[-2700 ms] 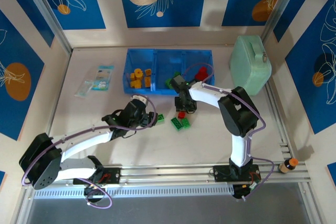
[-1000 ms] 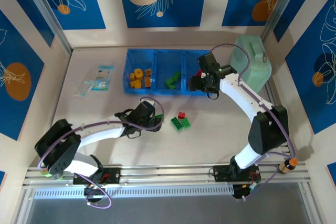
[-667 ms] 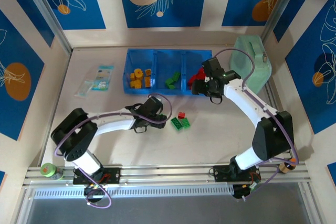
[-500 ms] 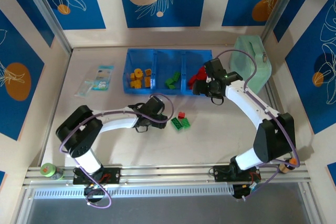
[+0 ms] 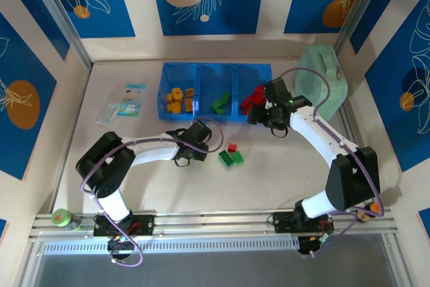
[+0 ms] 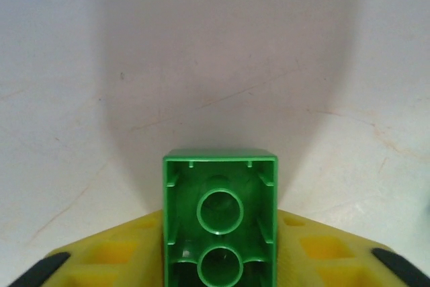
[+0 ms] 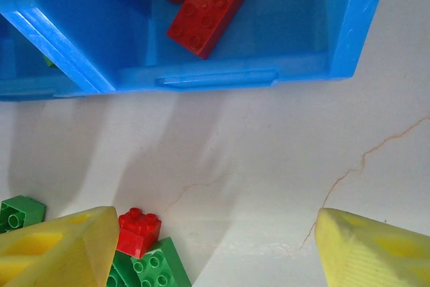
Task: Sort the legos into containers by color
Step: Pick up the lego from the center of the table, then place the lego in the container.
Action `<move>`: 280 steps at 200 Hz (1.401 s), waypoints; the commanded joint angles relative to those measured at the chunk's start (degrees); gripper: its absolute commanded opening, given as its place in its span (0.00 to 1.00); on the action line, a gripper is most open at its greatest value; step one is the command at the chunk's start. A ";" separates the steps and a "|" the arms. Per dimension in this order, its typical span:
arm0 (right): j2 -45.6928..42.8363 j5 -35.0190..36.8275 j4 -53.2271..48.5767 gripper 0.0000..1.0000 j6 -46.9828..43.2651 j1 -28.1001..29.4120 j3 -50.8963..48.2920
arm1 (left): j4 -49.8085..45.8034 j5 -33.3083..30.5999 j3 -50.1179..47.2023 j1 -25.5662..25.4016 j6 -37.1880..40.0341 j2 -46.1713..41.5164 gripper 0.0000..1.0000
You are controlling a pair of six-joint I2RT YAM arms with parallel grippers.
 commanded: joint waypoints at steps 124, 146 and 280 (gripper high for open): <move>-7.73 -2.59 0.12 0.76 4.16 3.12 -8.71 | -10.11 3.10 33.99 8.12 5.91 9.13 0.27; -8.27 -2.67 -0.17 0.76 4.39 4.25 -8.98 | -13.66 3.20 44.08 10.67 6.67 15.38 0.34; 2.86 1.18 -1.47 0.78 4.80 16.50 -3.64 | 1.81 2.49 10.05 8.16 2.57 -13.54 0.74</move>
